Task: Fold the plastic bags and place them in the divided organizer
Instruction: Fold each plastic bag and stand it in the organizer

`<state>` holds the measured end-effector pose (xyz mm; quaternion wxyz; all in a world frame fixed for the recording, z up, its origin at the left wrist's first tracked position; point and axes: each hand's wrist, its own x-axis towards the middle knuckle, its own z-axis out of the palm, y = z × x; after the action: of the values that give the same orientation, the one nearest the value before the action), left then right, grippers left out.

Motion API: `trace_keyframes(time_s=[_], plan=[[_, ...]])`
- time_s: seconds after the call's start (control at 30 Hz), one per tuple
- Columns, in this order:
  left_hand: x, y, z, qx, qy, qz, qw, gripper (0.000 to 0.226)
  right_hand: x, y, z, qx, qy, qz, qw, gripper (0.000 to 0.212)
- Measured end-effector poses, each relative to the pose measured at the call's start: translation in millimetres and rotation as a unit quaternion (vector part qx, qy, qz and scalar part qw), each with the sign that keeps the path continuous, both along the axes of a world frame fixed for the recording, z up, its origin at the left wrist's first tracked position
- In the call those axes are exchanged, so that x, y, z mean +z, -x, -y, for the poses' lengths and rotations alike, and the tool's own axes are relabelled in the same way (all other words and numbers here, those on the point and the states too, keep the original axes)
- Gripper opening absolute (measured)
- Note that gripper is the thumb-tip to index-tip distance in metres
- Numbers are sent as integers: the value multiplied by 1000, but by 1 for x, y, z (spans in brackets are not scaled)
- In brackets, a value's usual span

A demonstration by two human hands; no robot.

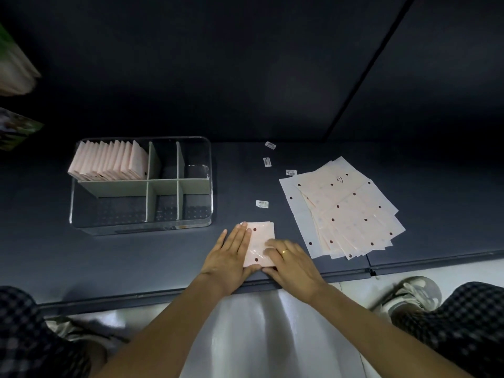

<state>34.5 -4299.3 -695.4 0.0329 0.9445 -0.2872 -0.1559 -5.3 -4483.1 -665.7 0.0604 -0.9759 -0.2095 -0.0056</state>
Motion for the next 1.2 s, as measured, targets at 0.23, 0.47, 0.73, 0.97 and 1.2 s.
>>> trace_keyframes(time_s=[0.23,0.47,0.73,0.97,1.2], plan=[[14,-9,-2,-7,38,-71,997,93,12,-6,-4,69,114,39,990,24],[47,-21,-29,148,361,-93,916,42,71,-32,-22,-46,-20,-25,998,15],[117,-68,-90,174,446,-195,856,6,158,-89,-77,-40,-105,-159,981,25],[129,-107,-156,226,185,130,948,33,172,-155,-151,-80,-175,-174,966,14],[87,-113,-191,245,92,185,947,33,151,-213,-212,-254,-364,-291,847,24]])
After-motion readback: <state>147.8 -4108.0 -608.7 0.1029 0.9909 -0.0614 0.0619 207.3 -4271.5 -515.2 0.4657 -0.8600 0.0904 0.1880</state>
